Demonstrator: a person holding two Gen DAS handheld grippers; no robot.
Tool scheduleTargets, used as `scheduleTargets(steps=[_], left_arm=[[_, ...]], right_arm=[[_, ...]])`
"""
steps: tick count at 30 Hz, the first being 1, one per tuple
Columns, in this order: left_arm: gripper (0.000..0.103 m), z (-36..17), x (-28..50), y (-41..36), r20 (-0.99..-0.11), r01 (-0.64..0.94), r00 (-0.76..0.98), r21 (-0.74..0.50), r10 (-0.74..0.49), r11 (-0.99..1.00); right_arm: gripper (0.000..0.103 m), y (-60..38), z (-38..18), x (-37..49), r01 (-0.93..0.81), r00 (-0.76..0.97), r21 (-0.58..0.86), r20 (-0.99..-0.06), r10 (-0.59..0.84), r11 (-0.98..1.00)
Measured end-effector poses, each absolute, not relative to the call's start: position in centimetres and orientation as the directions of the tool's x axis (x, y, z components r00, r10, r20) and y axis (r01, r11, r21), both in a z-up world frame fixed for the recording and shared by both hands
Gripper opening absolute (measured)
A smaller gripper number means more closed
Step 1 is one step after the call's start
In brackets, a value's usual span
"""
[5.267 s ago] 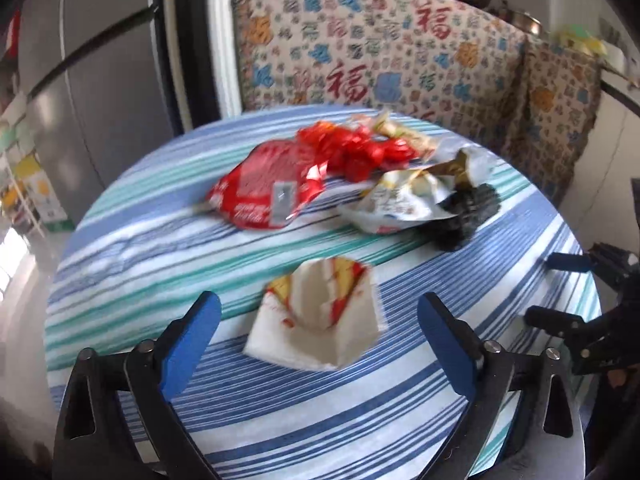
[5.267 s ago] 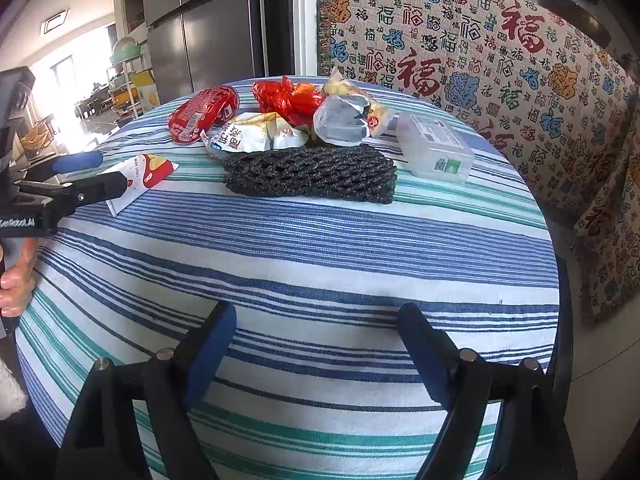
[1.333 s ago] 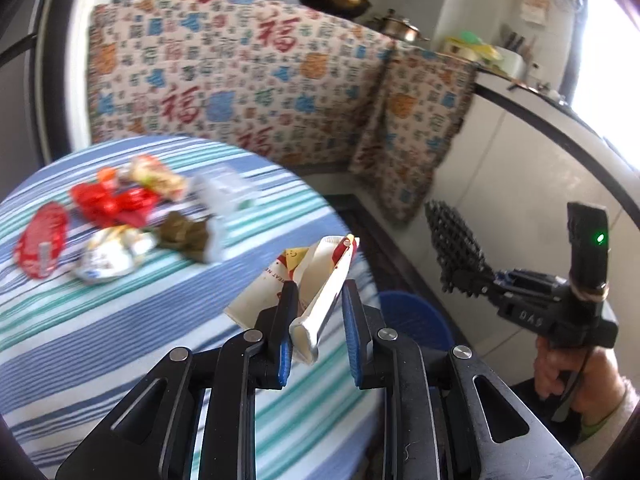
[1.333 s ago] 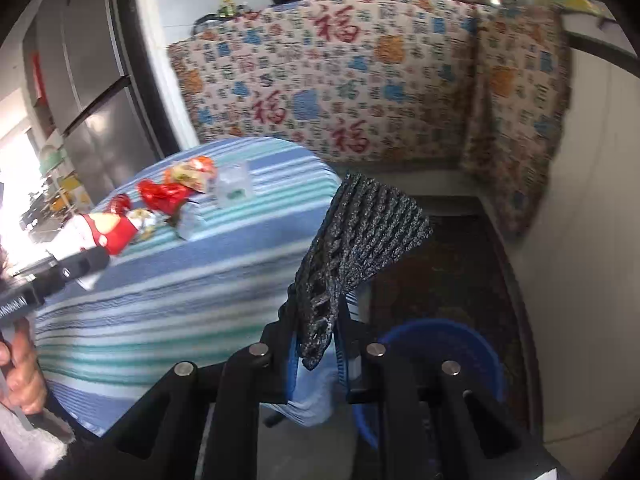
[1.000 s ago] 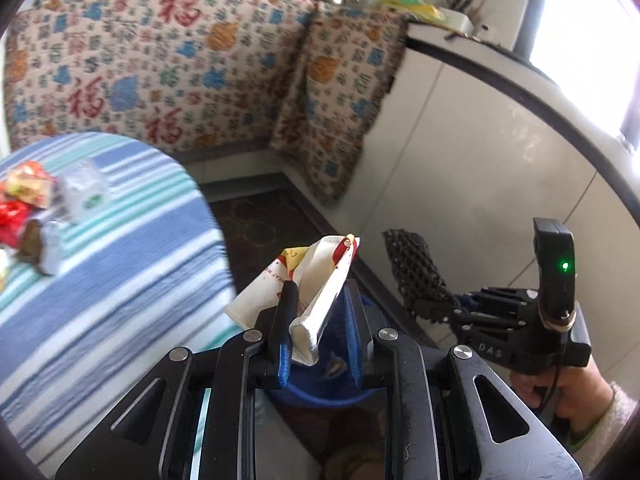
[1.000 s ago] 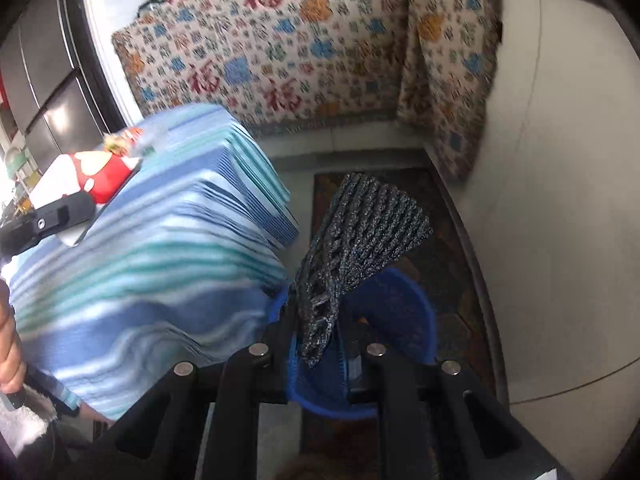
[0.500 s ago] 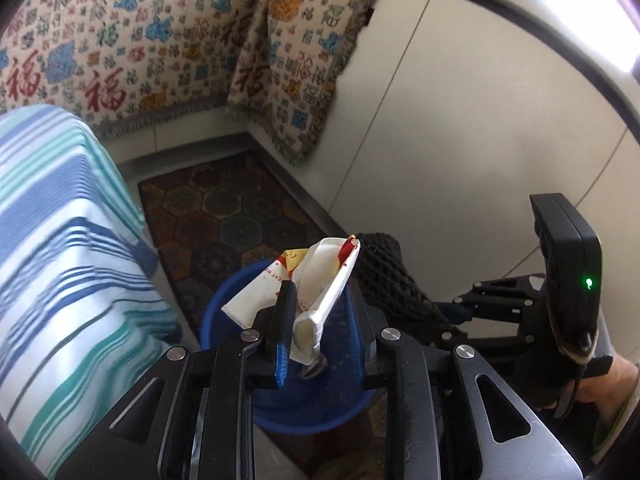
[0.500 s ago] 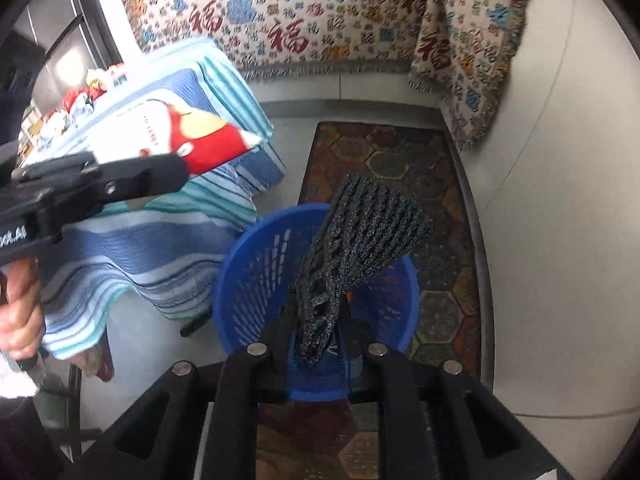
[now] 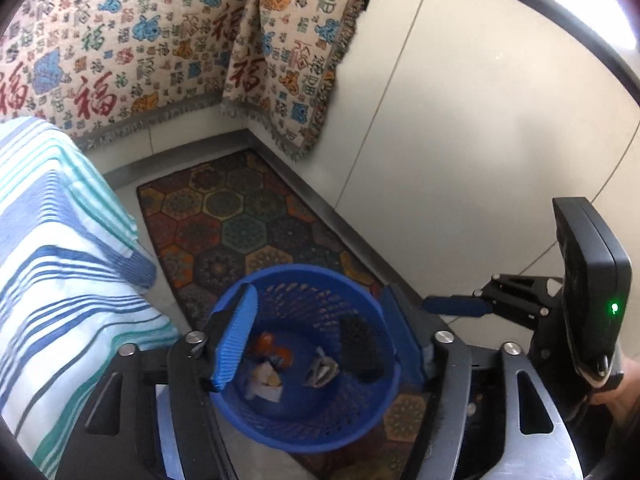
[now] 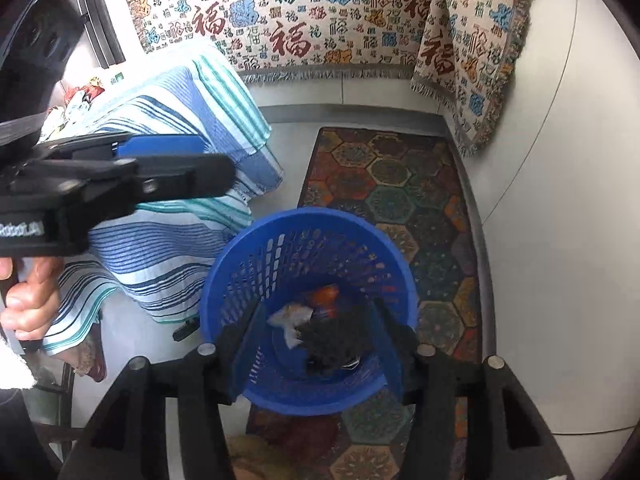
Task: Collect trash
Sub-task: 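Carry the wrapper and mesh sleeve to the wastebasket and release both, then move both open tools back over the table toward the remaining wrappers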
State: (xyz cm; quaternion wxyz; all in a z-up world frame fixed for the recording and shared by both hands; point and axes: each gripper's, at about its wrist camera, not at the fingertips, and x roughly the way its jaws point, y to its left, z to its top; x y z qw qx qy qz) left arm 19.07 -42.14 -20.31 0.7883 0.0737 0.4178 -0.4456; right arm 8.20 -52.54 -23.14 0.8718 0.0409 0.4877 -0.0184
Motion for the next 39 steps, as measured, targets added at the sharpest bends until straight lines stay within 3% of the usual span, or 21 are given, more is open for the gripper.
scheduleTargets(steps=[4,9,13,15,22,28,33,39], left_arm=[[0.075,-18.6,18.7,-39.9,-0.703,0.742,0.282,-0.272,-0.653,0.612],[0.075,-16.3,17.9,-36.0,-0.682,0.715,0.300,-0.302,-0.667,0.631],[0.080,-13.8,17.1,-30.4,-0.674,0.699,0.347,-0.278,-0.652,0.659],[0.083,-12.9,17.0,-27.4,-0.670,0.689,0.378,-0.257,-0.639,0.677],[0.086,-13.0,19.2,-13.8,-0.729,0.545,0.495,-0.164,-0.473,0.822],[0.086,-15.2,22.9,-4.3,-0.776,0.382,0.560,-0.070,-0.291,0.921],[0.086,-17.5,25.7,0.7,-0.807,0.294,0.544,-0.073,-0.229,0.953],[0.103,-18.2,28.1,1.3,-0.825,0.337,0.534,0.009,-0.184,0.941]], right_arm=[[0.059,-52.3,-21.9,8.2,0.070,0.554,0.045,-0.833,-0.001,0.997],[0.060,-50.9,-19.4,8.8,0.072,0.610,0.016,-0.792,-0.031,0.997],[0.061,-48.0,-16.2,9.3,0.054,0.689,-0.043,-0.721,-0.068,0.998],[0.067,-45.9,-14.4,9.8,0.035,0.731,-0.070,-0.678,-0.073,0.997],[0.069,-37.3,-10.8,13.4,-0.064,0.815,-0.017,-0.578,0.042,0.998],[0.069,-28.5,-11.2,16.9,-0.222,0.772,0.007,-0.609,0.180,0.975],[0.069,-23.0,-13.2,19.3,-0.301,0.698,-0.029,-0.688,0.200,0.953],[0.069,-20.7,-15.8,22.1,-0.295,0.616,-0.039,-0.772,0.159,0.955]])
